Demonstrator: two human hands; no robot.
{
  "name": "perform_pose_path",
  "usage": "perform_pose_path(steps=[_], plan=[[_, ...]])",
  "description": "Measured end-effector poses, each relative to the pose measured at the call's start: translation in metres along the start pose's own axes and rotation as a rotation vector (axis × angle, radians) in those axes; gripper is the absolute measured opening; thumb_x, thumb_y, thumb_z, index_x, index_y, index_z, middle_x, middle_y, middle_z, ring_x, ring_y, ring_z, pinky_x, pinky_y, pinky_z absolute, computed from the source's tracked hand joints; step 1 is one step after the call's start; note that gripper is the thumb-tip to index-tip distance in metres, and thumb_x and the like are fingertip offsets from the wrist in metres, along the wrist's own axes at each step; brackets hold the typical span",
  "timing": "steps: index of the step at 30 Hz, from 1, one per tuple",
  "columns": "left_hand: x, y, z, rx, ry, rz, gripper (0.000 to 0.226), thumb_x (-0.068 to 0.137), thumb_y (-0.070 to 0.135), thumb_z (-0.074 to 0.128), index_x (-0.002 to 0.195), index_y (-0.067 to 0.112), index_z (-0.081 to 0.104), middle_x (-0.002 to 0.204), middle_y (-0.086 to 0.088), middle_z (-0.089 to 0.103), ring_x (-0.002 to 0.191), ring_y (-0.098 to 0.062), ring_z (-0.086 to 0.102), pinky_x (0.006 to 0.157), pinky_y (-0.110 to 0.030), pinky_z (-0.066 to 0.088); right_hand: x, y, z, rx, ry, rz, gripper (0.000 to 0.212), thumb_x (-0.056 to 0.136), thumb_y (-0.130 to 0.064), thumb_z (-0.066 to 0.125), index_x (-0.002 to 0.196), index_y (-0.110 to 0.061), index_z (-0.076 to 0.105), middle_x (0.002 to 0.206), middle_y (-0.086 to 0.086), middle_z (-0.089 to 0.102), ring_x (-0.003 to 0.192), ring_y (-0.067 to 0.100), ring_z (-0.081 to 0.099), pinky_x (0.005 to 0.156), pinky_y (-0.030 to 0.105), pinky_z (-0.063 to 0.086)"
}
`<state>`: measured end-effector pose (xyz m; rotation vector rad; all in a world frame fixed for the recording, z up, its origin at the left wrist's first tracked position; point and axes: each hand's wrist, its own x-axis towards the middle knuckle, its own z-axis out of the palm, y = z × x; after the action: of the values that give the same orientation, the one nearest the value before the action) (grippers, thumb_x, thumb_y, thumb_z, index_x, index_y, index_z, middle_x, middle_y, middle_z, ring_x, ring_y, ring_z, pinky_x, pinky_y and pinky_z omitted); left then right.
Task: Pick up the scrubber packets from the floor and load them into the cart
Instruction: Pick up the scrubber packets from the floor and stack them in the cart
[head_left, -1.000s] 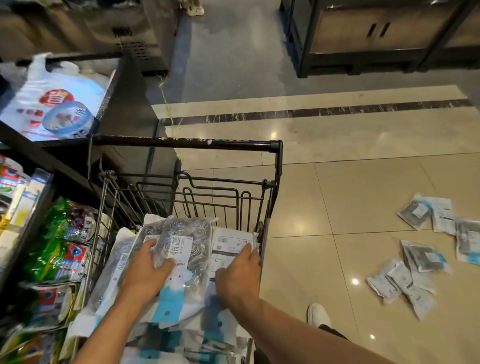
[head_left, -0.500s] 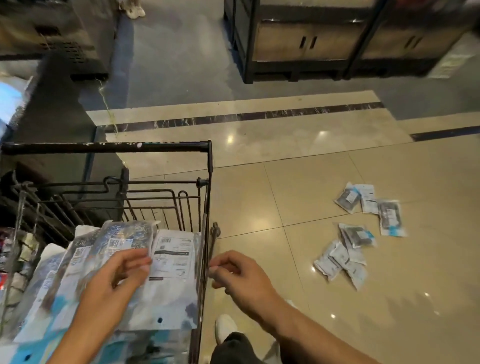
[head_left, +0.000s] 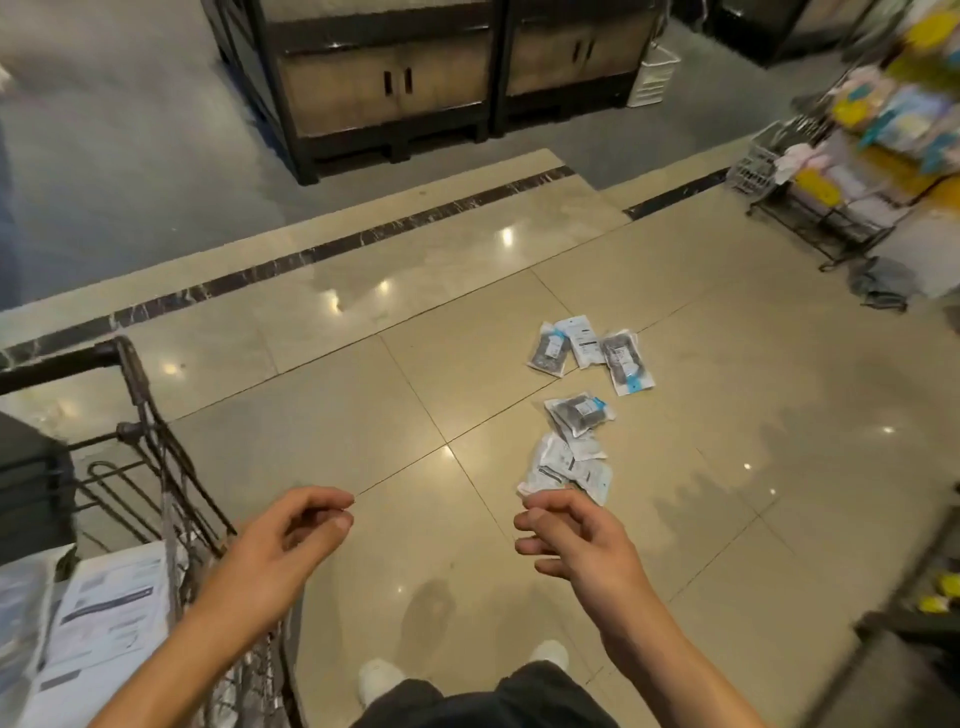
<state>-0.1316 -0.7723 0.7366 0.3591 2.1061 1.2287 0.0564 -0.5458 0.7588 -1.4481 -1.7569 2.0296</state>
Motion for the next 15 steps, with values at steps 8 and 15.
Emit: perform_pose_path(steps=[8,15], plan=[[0.026,0.064,0.131,0.028,-0.11,-0.002,0.032,0.094,0.014,0.072,0.095,0.046,0.076,0.102,0.006,0.079,0.1,-0.012,0.072,0.085,-0.031,0.055,0.012,0.013,-0.157,0.157,0.145,0.026,0.009,0.096,-0.014,0.068,0.101,-0.016,0.075,0.093,0.005,0.079,0.076,0.016,0.071,0.075,0.033,0.051],[0.063,0.132,0.223,0.085,-0.189,0.071,0.031,0.099,0.015,0.064,0.097,0.044,0.075,0.104,0.011,0.078,0.094,-0.008,0.072,0.082,-0.032,0.052,0.029,0.011,-0.266,0.204,0.287,0.031,0.009,0.096,-0.013,0.067,0.101,-0.015,0.074,0.091,0.005,0.077,0.075,0.015,0.07,0.074,0.032,0.049]])
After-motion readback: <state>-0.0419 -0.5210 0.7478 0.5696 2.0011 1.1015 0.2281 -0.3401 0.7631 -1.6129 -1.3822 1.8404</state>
